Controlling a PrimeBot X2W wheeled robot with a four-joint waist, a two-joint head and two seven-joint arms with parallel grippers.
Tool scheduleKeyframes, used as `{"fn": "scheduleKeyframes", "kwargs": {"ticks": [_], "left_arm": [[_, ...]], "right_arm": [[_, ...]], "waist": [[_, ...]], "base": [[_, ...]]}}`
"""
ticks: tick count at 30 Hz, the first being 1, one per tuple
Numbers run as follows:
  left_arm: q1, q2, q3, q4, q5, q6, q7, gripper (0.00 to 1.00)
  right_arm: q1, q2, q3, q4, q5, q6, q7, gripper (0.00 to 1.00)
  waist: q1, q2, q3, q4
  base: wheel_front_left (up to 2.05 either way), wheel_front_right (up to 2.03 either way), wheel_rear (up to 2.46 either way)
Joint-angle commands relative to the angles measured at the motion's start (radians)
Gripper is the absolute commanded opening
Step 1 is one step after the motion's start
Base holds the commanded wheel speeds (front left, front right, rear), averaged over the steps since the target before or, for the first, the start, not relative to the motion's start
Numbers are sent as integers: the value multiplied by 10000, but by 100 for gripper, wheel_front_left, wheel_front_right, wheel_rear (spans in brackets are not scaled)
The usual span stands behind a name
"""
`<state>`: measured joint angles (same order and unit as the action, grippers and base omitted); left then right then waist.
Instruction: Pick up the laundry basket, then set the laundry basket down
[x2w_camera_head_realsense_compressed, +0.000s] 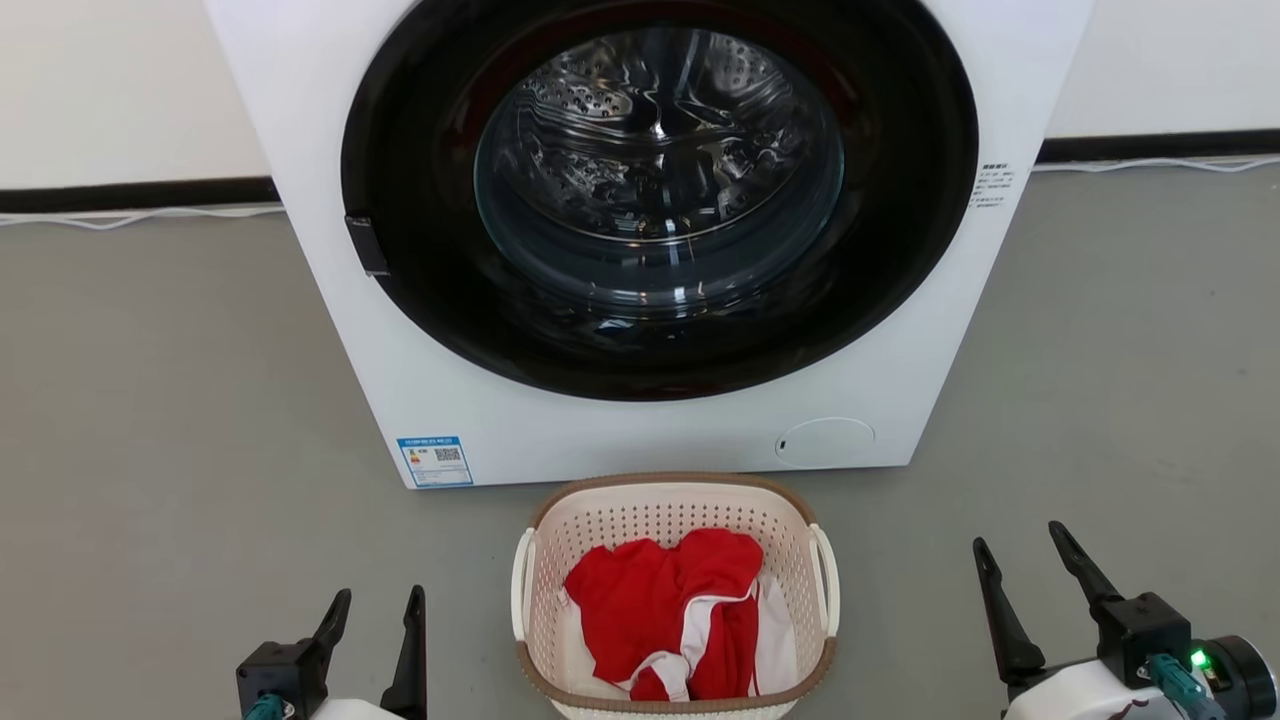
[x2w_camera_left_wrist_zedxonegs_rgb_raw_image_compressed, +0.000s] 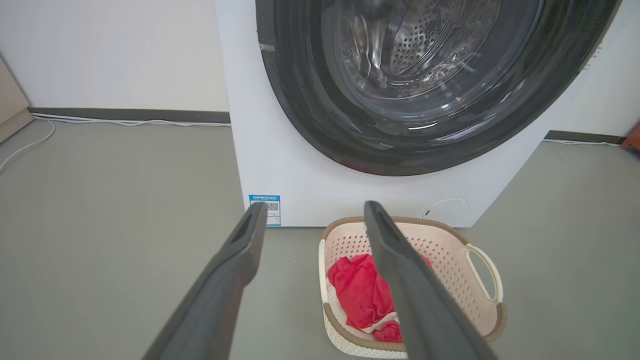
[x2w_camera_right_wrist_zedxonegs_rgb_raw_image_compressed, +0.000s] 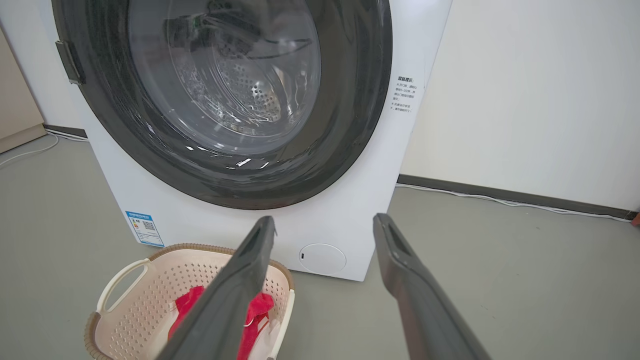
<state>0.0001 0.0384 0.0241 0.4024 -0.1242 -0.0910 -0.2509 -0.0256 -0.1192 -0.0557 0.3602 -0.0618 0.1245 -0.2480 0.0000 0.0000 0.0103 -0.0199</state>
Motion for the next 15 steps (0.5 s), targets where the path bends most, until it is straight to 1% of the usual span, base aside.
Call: {"fn": "scheduleKeyframes", "kwargs": {"ticks": [1,7,10,15], "left_arm": [[-429,118,226,-187,-113,64,-109,100],[-846,118,148,-140,-247,64,-109,100],[-1159,118,84,-58,-303,51,-109,100],[-1711,118,-2,146,-469,10,-109,100]], "right_arm": [[-461,-112,211,-218,-97,62,-137,100],[-906,-49,81,46,-94,62,-138,100],[-1252,55,-72,385,-89,62,-138,100],[-1889,136,-51,1030,-157,62,-138,100]], "waist": [[0,0,112,21],[0,0,806,53],[0,0,1240,80],[0,0,1896,113]], "base": [[0,0,0],[0,0,0],[0,0,0],[0,0,0]]}}
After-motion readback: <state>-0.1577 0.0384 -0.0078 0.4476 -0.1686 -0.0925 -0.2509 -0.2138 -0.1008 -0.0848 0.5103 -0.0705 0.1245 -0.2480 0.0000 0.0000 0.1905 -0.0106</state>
